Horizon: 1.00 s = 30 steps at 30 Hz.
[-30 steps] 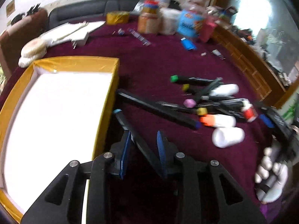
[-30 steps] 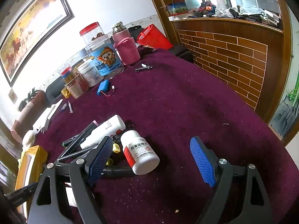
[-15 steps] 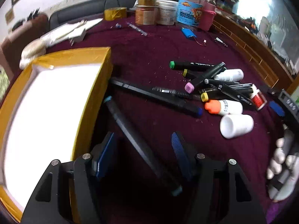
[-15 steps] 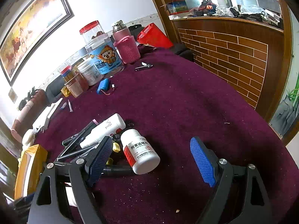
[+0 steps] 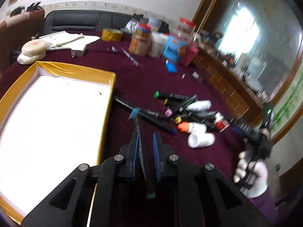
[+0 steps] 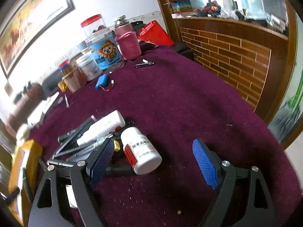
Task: Organize rigid objects
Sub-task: 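Grasp the blue-capped black marker with the right tool while the left lifts its marker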
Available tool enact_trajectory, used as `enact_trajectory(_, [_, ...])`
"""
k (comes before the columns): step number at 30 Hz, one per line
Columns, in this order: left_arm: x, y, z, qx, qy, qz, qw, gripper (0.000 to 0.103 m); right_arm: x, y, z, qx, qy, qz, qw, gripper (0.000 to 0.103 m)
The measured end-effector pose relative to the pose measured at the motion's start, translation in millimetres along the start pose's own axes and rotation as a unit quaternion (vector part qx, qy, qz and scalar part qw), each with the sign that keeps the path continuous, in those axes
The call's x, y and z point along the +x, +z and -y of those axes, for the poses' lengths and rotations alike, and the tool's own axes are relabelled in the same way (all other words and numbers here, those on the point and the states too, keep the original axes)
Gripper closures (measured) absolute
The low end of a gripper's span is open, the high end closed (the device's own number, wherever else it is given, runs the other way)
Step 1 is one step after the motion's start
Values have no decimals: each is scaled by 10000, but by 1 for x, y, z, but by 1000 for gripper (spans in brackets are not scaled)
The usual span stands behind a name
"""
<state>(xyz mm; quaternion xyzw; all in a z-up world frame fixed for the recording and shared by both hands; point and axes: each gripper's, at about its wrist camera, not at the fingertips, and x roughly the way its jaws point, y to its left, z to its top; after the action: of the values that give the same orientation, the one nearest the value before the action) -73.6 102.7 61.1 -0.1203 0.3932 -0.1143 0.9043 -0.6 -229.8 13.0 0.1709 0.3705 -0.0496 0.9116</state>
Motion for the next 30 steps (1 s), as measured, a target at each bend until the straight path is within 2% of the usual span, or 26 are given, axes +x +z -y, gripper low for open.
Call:
enact_trajectory(3, [-32, 4, -20, -252, -386, 276, 9986, 91, -29, 0, -31, -491, 589, -12, 9971, 30])
enact_trajectory(5, [-45, 5, -30, -350, -517, 455, 9970, 91, -46, -2, -69, -1171, 993, -41, 9881, 30])
enact_trajectory(7, [-60, 6, -40, -424, -707, 642, 9945, 91, -50, -9, -113, -1893, 1390, -243, 9717, 30])
enact_trajectory(8, [-64, 5, -45, -456, -721, 686, 9940, 91, -48, -14, -129, -2126, 1557, -422, 9637, 30])
enact_trajectory(9, [-67, 3, -46, -484, -737, 685, 9938, 91, -40, -22, -154, -2437, 1789, -750, 9502, 31])
enact_trajectory(10, [-68, 1, -48, -493, -772, 641, 9937, 91, -34, -27, -167, -2603, 1857, -901, 9432, 32])
enact_trajectory(11, [-68, -1, -48, -482, -771, 606, 9940, 91, -27, -32, -180, -2784, 1865, -1006, 9368, 38])
enact_trajectory(13, [-69, -7, -47, -404, -755, 531, 9949, 91, -7, -47, -210, -3241, 1705, -1292, 9215, 59])
enact_trajectory(14, [-69, -9, -47, -384, -758, 500, 9951, 91, 6, -53, -221, -3384, 1614, -1461, 9155, 62])
enact_trajectory(16, [-72, -13, -52, -432, -786, 444, 9950, 91, 20, -59, -230, -3523, 1475, -1606, 9101, 67])
enact_trajectory(18, [-74, -16, -59, -524, -834, 398, 9943, 91, 30, -62, -237, -3598, 1388, -1629, 9082, 68])
enact_trajectory(24, [-76, -22, -67, -620, -947, 341, 9930, 91, 51, -71, -258, -3981, 1300, -1873, 8886, 68])
enact_trajectory(26, [-73, -22, -64, -607, -978, 282, 9930, 91, 54, -66, -266, -3886, 1281, -1917, 8921, 72])
enact_trajectory(28, [-70, -22, -59, -586, -1034, 211, 9927, 91, 54, -63, -264, -3672, 1259, -2006, 8995, 90])
enact_trajectory(30, [-66, -22, -52, -515, -1062, 130, 9929, 90, 53, -60, -257, -3435, 1312, -2092, 9061, 90])
